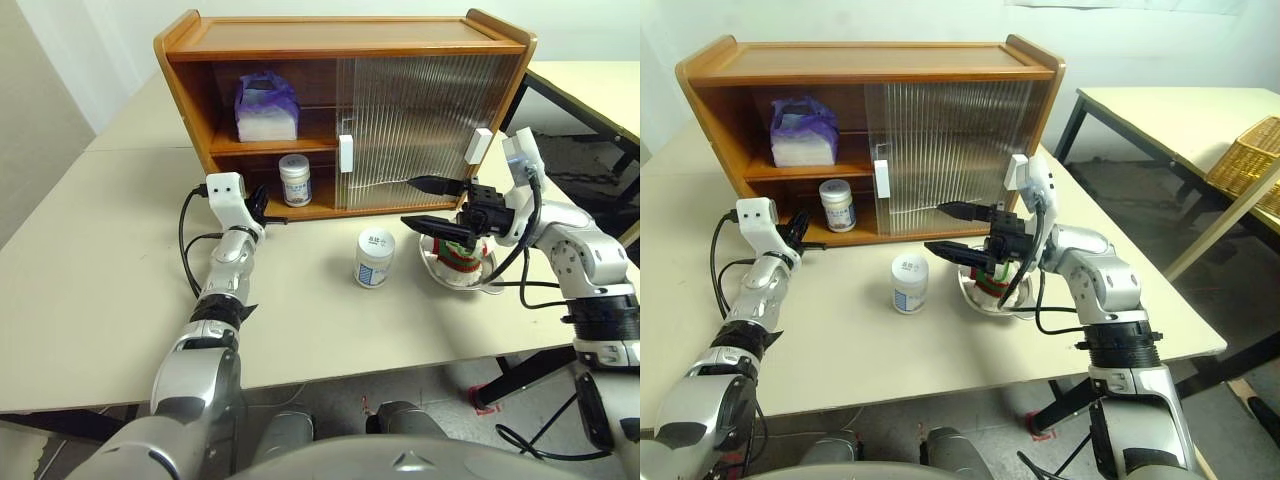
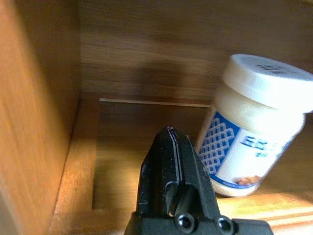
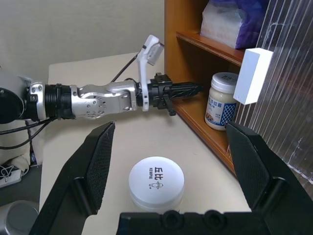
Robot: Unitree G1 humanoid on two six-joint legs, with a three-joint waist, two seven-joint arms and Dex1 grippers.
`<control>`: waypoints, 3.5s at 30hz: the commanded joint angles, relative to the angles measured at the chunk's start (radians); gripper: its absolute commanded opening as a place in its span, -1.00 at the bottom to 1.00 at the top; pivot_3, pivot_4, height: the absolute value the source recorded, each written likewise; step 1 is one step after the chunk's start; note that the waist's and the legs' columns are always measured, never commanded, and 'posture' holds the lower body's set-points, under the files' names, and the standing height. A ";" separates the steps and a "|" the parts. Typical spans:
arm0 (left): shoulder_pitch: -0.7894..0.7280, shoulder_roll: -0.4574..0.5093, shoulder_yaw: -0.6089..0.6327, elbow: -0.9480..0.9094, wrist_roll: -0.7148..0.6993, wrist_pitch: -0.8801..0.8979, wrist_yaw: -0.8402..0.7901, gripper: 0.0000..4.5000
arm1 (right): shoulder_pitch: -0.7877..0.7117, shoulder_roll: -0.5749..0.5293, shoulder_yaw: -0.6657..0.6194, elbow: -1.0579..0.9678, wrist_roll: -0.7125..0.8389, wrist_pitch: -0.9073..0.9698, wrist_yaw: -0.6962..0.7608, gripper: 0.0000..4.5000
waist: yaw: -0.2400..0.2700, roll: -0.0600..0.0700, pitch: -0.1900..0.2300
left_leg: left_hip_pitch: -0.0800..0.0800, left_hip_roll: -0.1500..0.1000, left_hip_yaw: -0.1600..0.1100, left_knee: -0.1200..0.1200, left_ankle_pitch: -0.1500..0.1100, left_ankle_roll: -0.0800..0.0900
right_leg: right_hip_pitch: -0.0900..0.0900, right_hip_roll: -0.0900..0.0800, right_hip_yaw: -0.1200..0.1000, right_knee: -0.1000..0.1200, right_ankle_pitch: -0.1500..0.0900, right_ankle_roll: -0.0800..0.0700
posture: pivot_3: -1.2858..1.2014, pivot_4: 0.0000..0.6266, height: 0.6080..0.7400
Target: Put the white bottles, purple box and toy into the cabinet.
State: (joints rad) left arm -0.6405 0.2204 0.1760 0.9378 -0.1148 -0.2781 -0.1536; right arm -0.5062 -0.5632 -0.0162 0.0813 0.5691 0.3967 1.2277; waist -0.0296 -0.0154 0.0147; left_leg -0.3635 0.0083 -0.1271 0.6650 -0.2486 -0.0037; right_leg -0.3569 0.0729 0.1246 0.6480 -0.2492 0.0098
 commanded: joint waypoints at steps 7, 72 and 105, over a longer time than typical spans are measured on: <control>-0.082 -0.012 -0.006 0.152 0.031 -0.035 -0.001 -0.98 | 0.000 -0.017 -0.004 -0.025 -0.007 0.009 -0.012 1.00 | -0.003 0.000 0.000 | 0.000 -0.001 0.000 0.000 0.000 0.000 | 0.000 0.000 0.000 0.000 0.000 0.000 | -0.05 -1.00 1.00; 0.404 0.233 -0.225 -0.722 -0.261 0.304 -0.958 0.99 | -0.016 0.012 0.012 -0.005 -0.016 -0.001 -0.011 1.00 | -0.009 0.001 0.000 | -0.003 0.001 -0.005 -0.002 -0.003 -0.003 | -0.005 -0.002 0.004 0.001 -0.002 -0.006 | -0.02 -1.00 1.00; 0.179 0.054 -0.334 -0.282 -0.082 0.059 -1.023 0.99 | 0.017 -0.021 -0.010 -0.065 0.003 0.028 -0.048 1.00 | -0.025 0.003 -0.001 | -0.013 0.006 -0.006 -0.001 0.000 0.001 | -0.013 -0.001 0.002 0.001 0.001 -0.005 | -0.07 -1.00 1.00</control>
State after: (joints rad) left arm -0.4454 0.2834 -0.1419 0.6364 -0.2209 -0.2029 -1.1718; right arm -0.4948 -0.5740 -0.0190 0.0353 0.5723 0.4170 1.1842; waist -0.0548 -0.0123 0.0132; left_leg -0.3761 0.0148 -0.1335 0.6636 -0.2489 -0.0030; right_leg -0.3695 0.0723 0.1266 0.6486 -0.2481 0.0049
